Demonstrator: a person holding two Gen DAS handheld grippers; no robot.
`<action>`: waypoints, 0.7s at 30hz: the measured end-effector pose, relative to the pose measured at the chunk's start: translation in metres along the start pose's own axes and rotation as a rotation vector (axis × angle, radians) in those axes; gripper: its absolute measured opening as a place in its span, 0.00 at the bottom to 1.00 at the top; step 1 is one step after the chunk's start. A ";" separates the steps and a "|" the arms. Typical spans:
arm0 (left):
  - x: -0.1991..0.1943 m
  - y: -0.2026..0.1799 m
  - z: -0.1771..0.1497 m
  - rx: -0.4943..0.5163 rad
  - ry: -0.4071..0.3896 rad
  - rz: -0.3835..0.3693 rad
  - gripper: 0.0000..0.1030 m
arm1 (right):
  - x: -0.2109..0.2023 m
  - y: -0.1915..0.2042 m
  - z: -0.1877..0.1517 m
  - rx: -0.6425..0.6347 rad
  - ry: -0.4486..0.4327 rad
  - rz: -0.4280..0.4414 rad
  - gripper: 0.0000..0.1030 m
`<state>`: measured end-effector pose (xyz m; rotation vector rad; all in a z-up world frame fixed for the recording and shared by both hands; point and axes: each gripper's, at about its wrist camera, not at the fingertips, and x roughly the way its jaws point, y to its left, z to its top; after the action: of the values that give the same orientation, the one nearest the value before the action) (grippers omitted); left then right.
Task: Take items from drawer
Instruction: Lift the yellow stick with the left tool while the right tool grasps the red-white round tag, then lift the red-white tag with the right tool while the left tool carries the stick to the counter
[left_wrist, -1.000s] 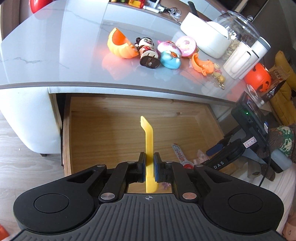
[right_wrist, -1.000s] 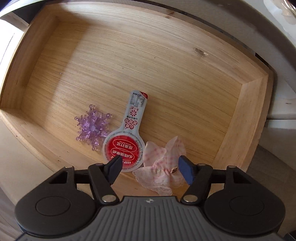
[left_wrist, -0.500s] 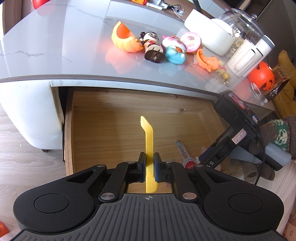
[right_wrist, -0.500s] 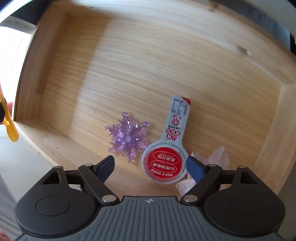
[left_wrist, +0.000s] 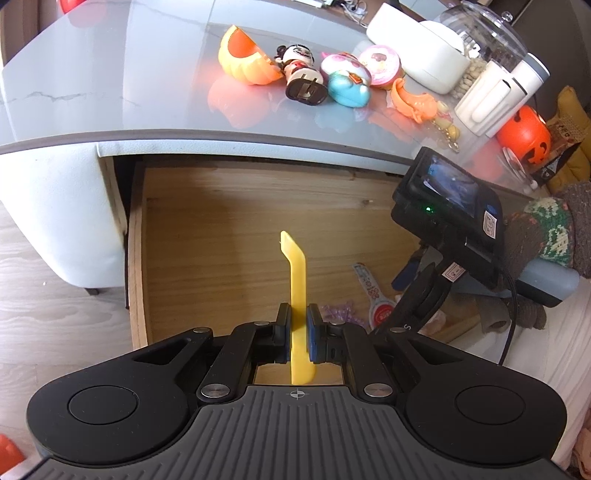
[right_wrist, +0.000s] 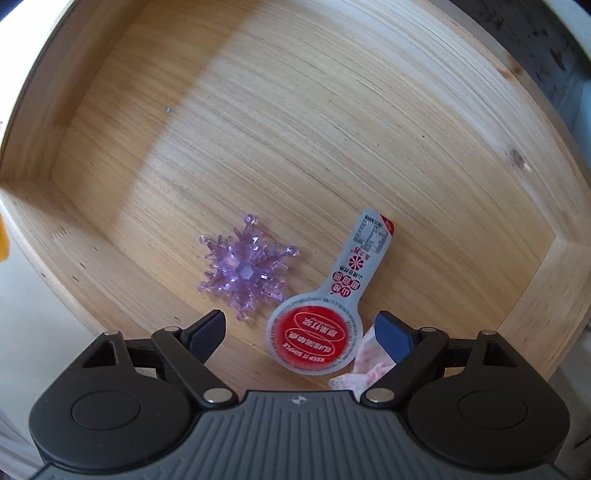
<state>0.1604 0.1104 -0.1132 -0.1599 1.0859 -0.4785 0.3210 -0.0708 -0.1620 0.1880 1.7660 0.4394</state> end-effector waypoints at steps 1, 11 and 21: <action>0.000 0.000 -0.001 0.004 0.003 0.002 0.10 | 0.002 0.001 0.000 -0.015 0.001 -0.014 0.86; 0.004 -0.002 0.000 0.019 0.016 0.011 0.10 | 0.003 0.008 -0.009 -0.065 -0.035 -0.006 0.55; 0.007 -0.003 -0.002 0.036 0.023 0.029 0.10 | -0.064 -0.002 -0.050 0.012 -0.268 0.089 0.54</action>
<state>0.1606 0.1046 -0.1188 -0.1071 1.1002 -0.4741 0.2889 -0.1054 -0.0957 0.3205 1.5020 0.4463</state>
